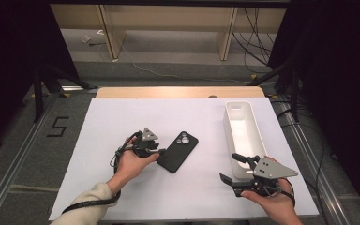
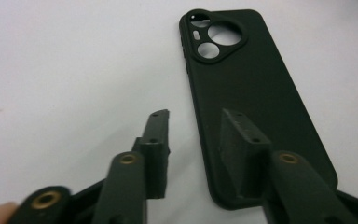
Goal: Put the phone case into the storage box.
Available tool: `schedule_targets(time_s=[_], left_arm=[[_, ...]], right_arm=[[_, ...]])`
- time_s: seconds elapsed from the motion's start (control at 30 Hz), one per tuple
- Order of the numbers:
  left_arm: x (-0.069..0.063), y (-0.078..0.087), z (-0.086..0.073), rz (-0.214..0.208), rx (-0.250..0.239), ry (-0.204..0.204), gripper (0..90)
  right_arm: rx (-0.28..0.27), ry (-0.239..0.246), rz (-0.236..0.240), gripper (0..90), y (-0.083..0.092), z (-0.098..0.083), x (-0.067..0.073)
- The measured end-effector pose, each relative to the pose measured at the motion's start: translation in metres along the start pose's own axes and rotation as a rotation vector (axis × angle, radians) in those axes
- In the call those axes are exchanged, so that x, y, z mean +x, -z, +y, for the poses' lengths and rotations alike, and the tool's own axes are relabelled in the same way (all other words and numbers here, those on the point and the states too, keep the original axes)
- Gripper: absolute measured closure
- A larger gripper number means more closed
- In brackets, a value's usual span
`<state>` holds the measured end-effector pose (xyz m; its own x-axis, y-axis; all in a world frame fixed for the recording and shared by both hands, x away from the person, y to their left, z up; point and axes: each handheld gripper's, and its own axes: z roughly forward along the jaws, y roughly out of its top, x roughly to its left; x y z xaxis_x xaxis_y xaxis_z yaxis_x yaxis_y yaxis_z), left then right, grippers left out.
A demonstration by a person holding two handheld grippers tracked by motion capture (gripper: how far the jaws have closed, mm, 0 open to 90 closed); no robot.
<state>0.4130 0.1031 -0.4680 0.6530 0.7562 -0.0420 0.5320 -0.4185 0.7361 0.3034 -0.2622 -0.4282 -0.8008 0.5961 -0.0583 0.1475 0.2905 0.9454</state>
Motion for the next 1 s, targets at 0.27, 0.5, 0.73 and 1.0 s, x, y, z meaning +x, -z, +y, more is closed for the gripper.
schedule_targets(time_s=[0.27, 0.5, 0.73, 1.0], left_arm=[[-0.002, 0.003, 0.005, -0.022, -0.044, 0.015, 32.5], [-0.008, 0.002, 0.009, -0.015, -0.02, 0.007, 11.1], [-0.014, -0.003, 0.011, -0.015, 0.029, -0.017, 0.0], [-0.02, -0.01, 0.014, -0.034, 0.052, -0.022, 0.0]], right_arm=[[-0.001, 0.0, 0.0, 21.5, 0.0, 0.0, 0.0], [0.004, -0.001, 0.0, 21.5, -0.001, 0.0, 0.0], [0.001, 0.002, 0.001, 21.5, -0.001, 0.0, 0.0], [0.002, 0.0, 0.0, 21.5, -0.002, 0.0, 0.0]])
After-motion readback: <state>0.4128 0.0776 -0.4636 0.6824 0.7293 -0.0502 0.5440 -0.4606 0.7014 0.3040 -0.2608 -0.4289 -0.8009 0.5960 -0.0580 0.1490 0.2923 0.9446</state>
